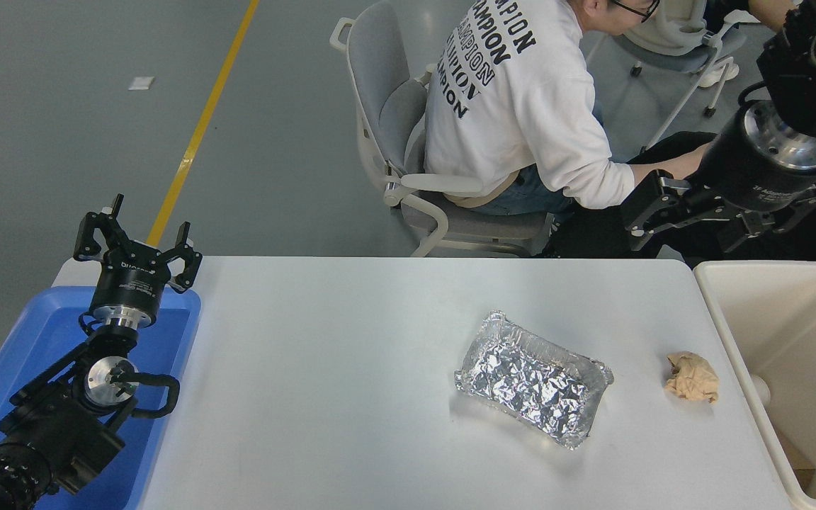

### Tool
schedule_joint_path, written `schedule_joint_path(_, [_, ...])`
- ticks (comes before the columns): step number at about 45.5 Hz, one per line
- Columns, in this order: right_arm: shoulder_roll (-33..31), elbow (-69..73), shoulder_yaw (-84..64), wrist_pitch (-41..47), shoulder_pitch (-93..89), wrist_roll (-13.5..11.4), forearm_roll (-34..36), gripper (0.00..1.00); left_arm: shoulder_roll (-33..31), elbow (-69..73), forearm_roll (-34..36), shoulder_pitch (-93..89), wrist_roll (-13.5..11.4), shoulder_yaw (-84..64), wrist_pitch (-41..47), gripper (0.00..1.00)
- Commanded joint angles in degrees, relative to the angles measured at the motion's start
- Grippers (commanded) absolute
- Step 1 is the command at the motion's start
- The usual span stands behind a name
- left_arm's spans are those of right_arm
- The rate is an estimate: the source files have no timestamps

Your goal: Pick up foil plate and place in dustbin

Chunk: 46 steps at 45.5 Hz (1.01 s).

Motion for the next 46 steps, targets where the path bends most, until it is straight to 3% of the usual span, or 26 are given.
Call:
schedule_joint_path(1, [-0.19,0.00,0.29,0.00,0.29,0.01,0.00,1.00,0.00,0.00,-0.09,0.00,-0.02,-0.08,0.04,0.99])
schedule_joint_path(46, [-0.10,0.00,-0.59,0.00,-3.84,0.01,0.00,1.00,-0.09,0.00,-0.08,0.00,-0.02,0.01,0.04,0.99])
